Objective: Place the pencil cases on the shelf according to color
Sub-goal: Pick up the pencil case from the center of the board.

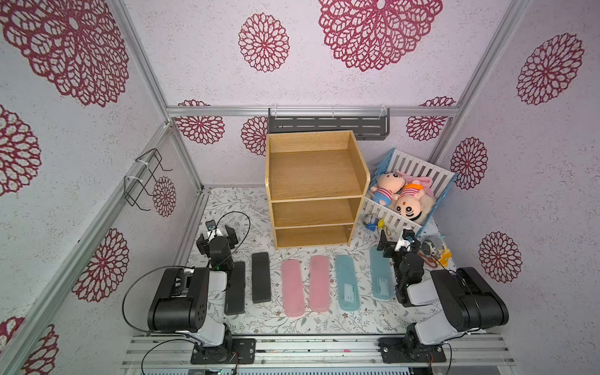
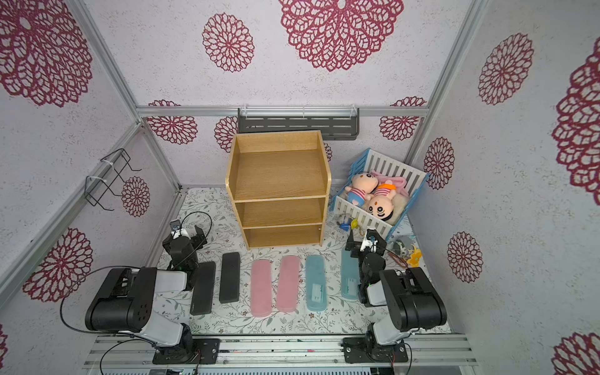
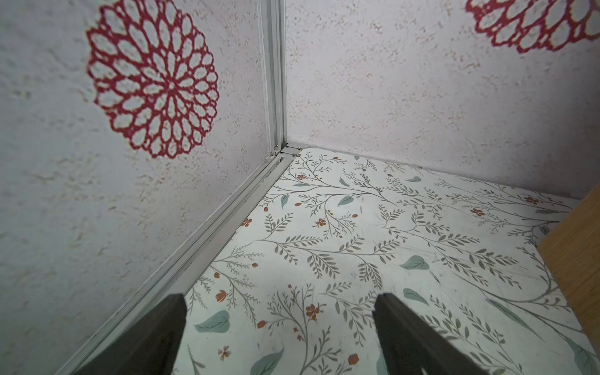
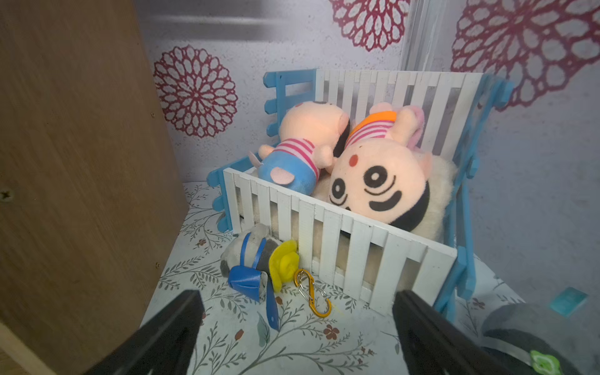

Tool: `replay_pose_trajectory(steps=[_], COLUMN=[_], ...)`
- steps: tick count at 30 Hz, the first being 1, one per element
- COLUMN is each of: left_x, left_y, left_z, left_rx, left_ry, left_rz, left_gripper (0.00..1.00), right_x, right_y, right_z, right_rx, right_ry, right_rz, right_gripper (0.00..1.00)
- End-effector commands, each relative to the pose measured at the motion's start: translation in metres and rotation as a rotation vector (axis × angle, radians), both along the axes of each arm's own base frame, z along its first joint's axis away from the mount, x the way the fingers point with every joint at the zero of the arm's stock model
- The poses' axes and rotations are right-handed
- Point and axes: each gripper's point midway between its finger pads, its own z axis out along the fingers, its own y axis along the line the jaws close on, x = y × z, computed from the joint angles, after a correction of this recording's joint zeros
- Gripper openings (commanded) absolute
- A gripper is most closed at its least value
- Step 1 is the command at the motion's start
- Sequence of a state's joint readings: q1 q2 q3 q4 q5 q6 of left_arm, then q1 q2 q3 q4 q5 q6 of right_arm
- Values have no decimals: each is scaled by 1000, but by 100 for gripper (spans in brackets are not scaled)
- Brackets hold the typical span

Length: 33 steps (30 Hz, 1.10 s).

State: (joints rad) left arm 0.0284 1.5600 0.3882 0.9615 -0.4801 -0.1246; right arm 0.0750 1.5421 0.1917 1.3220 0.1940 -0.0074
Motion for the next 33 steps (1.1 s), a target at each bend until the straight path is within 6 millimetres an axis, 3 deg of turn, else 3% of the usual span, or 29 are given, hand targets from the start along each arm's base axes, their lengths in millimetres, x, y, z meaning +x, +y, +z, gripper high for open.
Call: replay_pose_trajectory(steps=[1, 20, 23, 27, 29, 31, 33], left_x=[0, 2, -2, -14, -18, -37, -35], left_y=[3, 10, 6, 11, 11, 26, 17], left_z=[-1, -4, 16, 45, 54, 60, 57], left_rx=[-6, -58, -25, -37, -116, -284, -369], left_ry=[0, 1, -20, 91, 124, 76, 168], left_rz=[6, -13, 6, 150, 177, 362, 314], left_gripper=[97, 97, 97, 97, 97, 97, 97], right_x=[2, 1, 4, 27, 32, 30, 23], right_y=[-2, -2, -9, -22, -18, -4, 12], right_z=[14, 14, 22, 32, 32, 26, 20], right_rx=[11, 11, 19, 80, 97, 148, 211], right_ry=[-50, -50, -34, 150, 236, 319, 394], right_rz=[-16, -12, -71, -182, -171, -106, -44], right_gripper=[99, 99, 99, 99, 99, 99, 99])
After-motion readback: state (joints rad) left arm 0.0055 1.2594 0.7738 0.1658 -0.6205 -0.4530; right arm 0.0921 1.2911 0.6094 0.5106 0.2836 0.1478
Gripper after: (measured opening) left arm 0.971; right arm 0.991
